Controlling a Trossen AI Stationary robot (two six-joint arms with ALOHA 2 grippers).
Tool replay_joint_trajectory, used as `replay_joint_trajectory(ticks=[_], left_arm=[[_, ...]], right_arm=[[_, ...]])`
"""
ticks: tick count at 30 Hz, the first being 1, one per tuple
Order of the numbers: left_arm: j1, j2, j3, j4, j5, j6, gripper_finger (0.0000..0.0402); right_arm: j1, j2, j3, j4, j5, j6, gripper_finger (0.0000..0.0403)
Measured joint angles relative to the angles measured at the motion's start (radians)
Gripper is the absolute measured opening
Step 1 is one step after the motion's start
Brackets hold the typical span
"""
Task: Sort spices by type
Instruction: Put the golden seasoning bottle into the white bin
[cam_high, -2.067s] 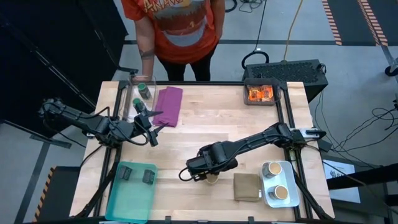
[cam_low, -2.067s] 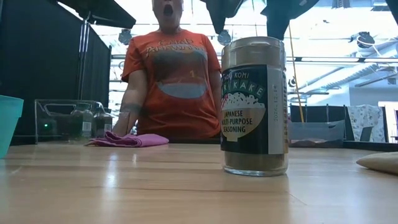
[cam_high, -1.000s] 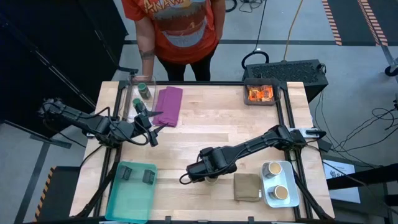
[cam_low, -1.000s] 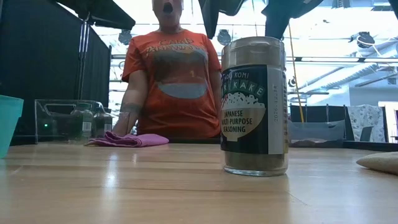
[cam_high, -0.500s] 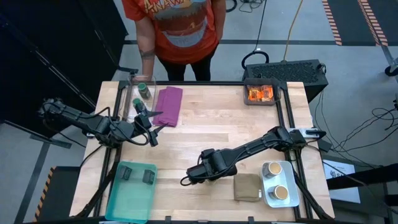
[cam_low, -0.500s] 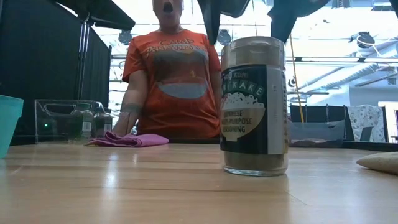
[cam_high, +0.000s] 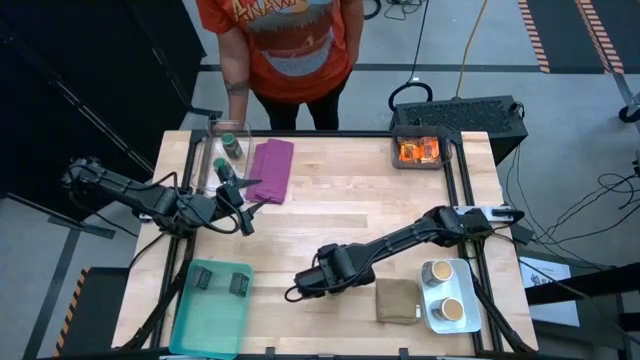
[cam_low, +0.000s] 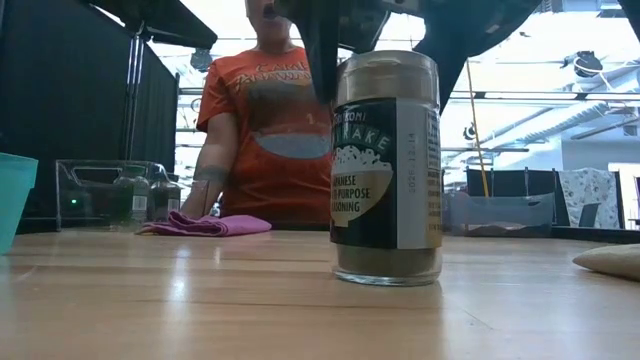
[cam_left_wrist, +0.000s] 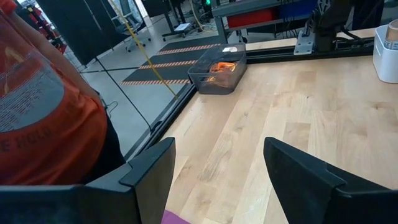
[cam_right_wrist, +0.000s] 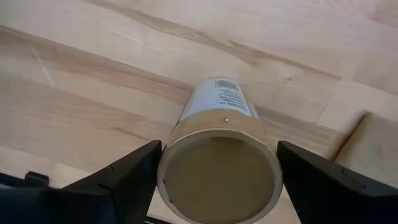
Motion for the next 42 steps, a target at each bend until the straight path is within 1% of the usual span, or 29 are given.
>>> replay_joint_trajectory(ticks=[15, 21, 24, 30, 38, 42], left_arm=[[0.000, 0.000, 0.000, 0.000, 0.000, 0.000, 0.0251], [0.000, 0.000, 0.000, 0.000, 0.000, 0.000, 0.0251], [0.000, 0.000, 0.000, 0.000, 0.000, 0.000, 0.0251], [0.000, 0.000, 0.000, 0.000, 0.000, 0.001, 0.0251], [0.000, 0.000, 0.000, 0.000, 0.000, 0.001, 0.0251], [0.000, 0.000, 0.000, 0.000, 0.000, 0.001, 0.0251]], right_arm=[[-0.001, 0.006, 0.000, -0.003, -0.001, -0.035, 0.0302], [-0.001, 0.006, -0.051, 0.010, -0.014, -0.036, 0.0301], [-0.001, 0.007, -0.059, 0.020, -0.024, -0.039, 0.0292], [-0.001, 0.006, -0.059, 0.024, -0.030, -0.039, 0.0246], [-0.006, 0.003, -0.048, 0.022, -0.057, -0.062, 0.0246], [-0.020, -0.032, 0.003, 0.001, -0.056, -0.094, 0.0246]])
